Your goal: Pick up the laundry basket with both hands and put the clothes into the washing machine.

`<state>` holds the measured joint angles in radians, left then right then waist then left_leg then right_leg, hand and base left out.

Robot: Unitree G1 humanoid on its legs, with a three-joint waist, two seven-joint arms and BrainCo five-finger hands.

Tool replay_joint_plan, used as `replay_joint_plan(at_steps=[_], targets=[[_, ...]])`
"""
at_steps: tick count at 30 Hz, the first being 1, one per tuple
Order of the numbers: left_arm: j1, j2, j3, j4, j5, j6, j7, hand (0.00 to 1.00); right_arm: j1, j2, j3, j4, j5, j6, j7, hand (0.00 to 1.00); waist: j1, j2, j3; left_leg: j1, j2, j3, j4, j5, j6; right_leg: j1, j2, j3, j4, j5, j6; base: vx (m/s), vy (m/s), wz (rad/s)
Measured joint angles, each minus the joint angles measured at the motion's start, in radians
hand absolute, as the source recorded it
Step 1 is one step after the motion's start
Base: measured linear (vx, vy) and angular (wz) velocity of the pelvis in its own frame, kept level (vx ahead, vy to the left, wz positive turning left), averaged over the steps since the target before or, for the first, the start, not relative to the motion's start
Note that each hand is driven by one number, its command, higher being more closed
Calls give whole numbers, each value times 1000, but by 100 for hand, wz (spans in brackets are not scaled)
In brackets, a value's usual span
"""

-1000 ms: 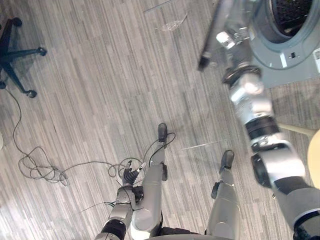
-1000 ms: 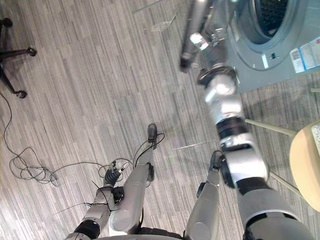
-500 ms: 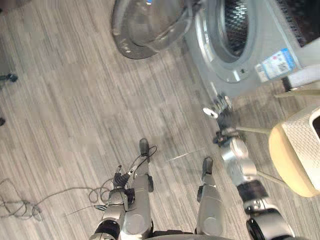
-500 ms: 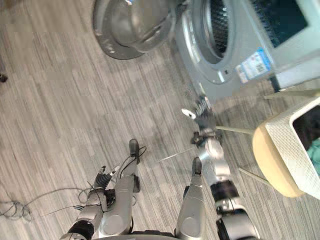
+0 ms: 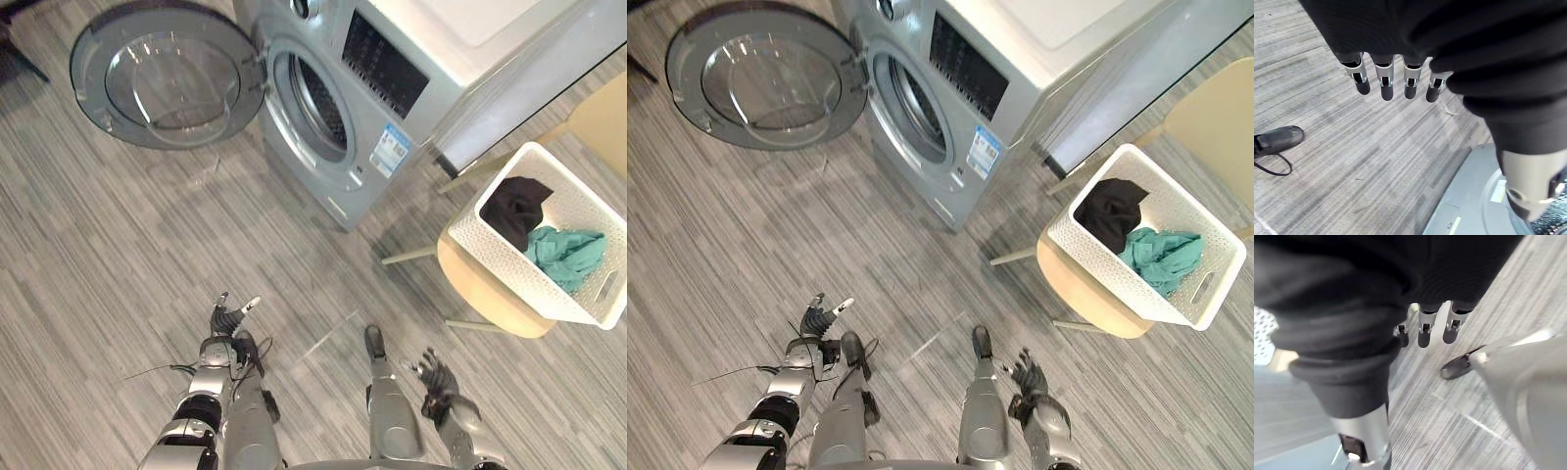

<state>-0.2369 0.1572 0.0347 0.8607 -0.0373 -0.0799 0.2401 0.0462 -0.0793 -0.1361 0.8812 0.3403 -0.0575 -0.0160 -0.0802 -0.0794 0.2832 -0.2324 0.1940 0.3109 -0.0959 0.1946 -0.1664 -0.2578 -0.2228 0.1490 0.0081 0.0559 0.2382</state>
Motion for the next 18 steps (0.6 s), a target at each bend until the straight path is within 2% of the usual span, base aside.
replay_joint_plan(at_steps=[2, 4, 10, 12, 15, 17, 18], targets=[[32, -10, -1, 52, 2, -5, -23, 0, 2, 4, -135, 149, -43, 23, -9, 0, -4, 17, -36, 48, 0, -1, -1, -8, -10, 49, -1, -5, 5, -21, -3, 72, -34, 4], [67, -20, 20, 105, 7, -2, -39, 0, 4, 4, -225, 206, -61, 37, -22, 0, -14, 31, -57, 86, 0, 0, -3, -14, -17, 84, -1, -8, 11, -37, -8, 70, -41, 2], [197, -79, 139, 223, 33, 35, -98, 0, 55, 11, -472, 245, -64, 58, -49, 0, -16, 98, -136, 172, 1, -5, -7, -43, -29, 169, -2, -30, 40, -89, -13, 37, -24, 8], [218, -87, 171, 237, 35, 41, -111, 0, 67, 13, -510, 252, -43, 62, -49, 0, -16, 109, -151, 180, 5, -5, -7, -68, -15, 179, 0, -45, 63, -109, -18, 6, -23, 24], [254, -84, 221, 239, 54, 53, -129, 0, 65, 36, -524, 256, -28, 63, -47, 0, -13, 100, -157, 211, 20, 1, 1, -86, -19, 185, 17, -43, 122, -145, -30, -8, -31, 4], [274, -91, 265, 239, 63, 60, -131, 0, 64, 62, -508, 251, -28, 64, -46, 0, -11, 92, -164, 215, 58, 11, 54, -121, -29, 172, 50, -30, 181, -180, -56, -15, -87, -23], [287, -95, 316, 233, 72, 64, -132, 0, 63, 73, -493, 251, -27, 63, -46, 0, -4, 91, -164, 210, 93, 26, 120, -153, -30, 156, 77, -7, 219, -201, -63, -12, -160, -86]])
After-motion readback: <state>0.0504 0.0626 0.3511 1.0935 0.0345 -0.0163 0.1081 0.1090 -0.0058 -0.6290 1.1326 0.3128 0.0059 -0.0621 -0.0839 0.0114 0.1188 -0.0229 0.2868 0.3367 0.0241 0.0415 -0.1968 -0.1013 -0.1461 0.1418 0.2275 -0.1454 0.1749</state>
